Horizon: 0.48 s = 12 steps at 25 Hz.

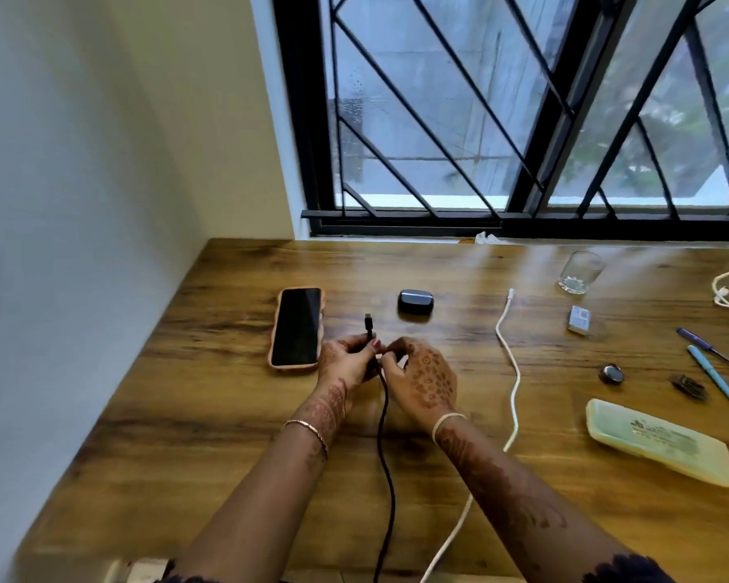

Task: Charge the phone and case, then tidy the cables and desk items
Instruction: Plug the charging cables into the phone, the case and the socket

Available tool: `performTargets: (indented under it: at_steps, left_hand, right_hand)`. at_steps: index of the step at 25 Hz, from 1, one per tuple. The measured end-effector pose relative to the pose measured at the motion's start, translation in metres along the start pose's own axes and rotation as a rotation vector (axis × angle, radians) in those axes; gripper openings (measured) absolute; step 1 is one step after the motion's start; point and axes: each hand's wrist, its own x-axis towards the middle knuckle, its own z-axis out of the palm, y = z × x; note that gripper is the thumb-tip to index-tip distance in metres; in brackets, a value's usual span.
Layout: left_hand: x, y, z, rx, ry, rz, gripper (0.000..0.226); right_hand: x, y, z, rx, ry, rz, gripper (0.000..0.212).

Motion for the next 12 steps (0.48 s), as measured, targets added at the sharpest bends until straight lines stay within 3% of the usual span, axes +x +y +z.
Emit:
performTargets:
  at_steps: [7,12]
  left_hand:
    - [-0.029,-0.017,-0.078,0.040,0.181,0.059,0.028]
    - [-0.033,-0.022,-0.110,0.026,0.221,0.027,0.070]
  right_hand:
    - [-0.010,-0.030,0.047,-0.104,-0.093,-0.189,0.035]
    - [-0.010,-0.054,0.072,-0.106,-0.110,-0.145,0.031]
